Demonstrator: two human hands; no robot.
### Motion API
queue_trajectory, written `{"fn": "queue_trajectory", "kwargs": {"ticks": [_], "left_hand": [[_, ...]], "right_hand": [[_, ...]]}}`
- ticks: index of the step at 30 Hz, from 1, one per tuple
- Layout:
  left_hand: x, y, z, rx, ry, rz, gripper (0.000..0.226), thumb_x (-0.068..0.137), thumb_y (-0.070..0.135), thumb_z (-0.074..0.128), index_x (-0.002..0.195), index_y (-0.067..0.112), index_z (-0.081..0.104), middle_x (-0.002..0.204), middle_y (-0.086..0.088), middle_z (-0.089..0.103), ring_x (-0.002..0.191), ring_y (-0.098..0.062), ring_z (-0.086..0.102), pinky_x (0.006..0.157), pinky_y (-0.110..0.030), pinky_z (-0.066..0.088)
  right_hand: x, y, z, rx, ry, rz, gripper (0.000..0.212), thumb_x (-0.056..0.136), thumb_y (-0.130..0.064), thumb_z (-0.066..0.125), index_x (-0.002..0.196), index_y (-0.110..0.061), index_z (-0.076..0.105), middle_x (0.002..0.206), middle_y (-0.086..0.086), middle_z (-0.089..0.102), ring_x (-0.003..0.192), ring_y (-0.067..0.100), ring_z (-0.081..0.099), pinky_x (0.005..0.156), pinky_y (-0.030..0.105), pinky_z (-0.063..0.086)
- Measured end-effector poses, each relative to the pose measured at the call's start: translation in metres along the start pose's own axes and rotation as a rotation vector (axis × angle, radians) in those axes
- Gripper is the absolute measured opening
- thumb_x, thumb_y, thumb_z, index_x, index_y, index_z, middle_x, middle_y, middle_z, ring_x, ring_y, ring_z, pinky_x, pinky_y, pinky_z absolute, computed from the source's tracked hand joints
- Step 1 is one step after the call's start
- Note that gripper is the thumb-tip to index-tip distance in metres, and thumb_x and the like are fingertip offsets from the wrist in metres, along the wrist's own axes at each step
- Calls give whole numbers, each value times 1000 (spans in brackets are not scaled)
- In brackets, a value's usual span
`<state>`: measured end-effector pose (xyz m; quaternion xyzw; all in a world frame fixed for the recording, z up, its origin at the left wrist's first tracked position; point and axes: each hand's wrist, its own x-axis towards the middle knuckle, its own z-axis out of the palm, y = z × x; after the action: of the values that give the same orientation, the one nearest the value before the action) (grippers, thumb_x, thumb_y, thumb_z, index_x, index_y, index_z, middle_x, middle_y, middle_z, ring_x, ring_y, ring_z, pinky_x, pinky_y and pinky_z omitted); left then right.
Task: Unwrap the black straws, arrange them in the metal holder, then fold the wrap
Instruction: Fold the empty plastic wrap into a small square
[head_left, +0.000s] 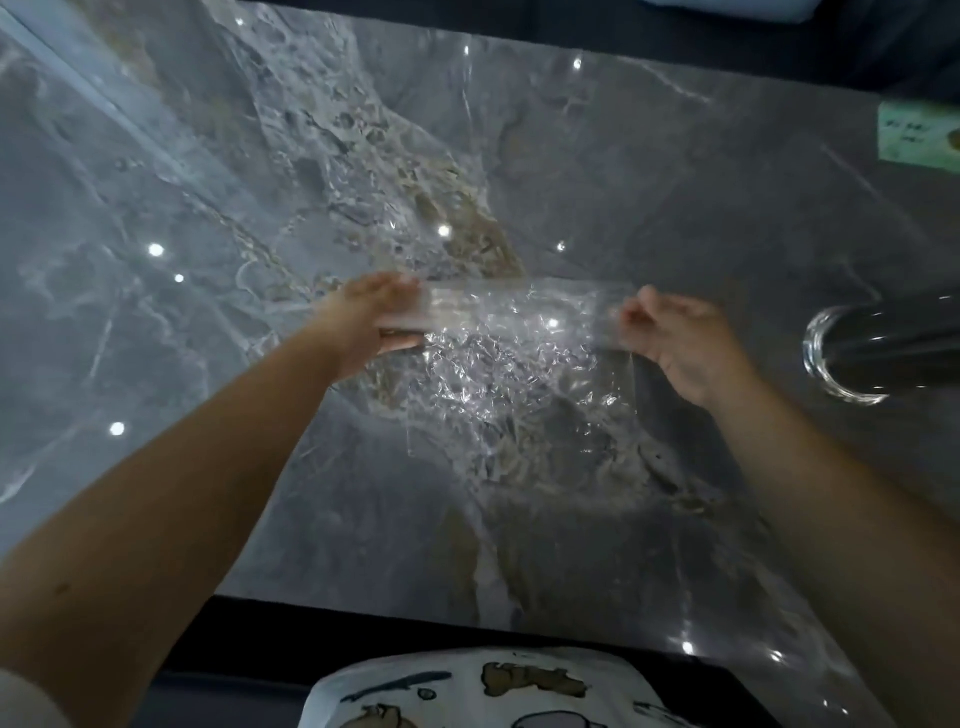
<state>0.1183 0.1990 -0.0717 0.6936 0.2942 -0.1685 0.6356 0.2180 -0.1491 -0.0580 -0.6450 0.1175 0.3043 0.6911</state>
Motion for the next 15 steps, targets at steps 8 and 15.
{"fn": "queue_trajectory", "kwargs": {"ticks": [8,15], "left_hand": [[3,3,23,47,80,98,43,92,2,60,130,19,51,113,4,57,77,-9,66,66,-24,56],[6,3,26,331,219,157,50,95,12,55,138,34,42,95,22,57,58,-1,63,43,-16,48]], "right_hand": [[23,-6,10,-478,10,-12,50,88,4,62,134,-13,51,120,8,52,80,20,64,73,30,59],[4,9,17,-910,20,-304,33,80,-10,73,107,-26,62,110,-4,53,90,14,59,76,24,49]]}}
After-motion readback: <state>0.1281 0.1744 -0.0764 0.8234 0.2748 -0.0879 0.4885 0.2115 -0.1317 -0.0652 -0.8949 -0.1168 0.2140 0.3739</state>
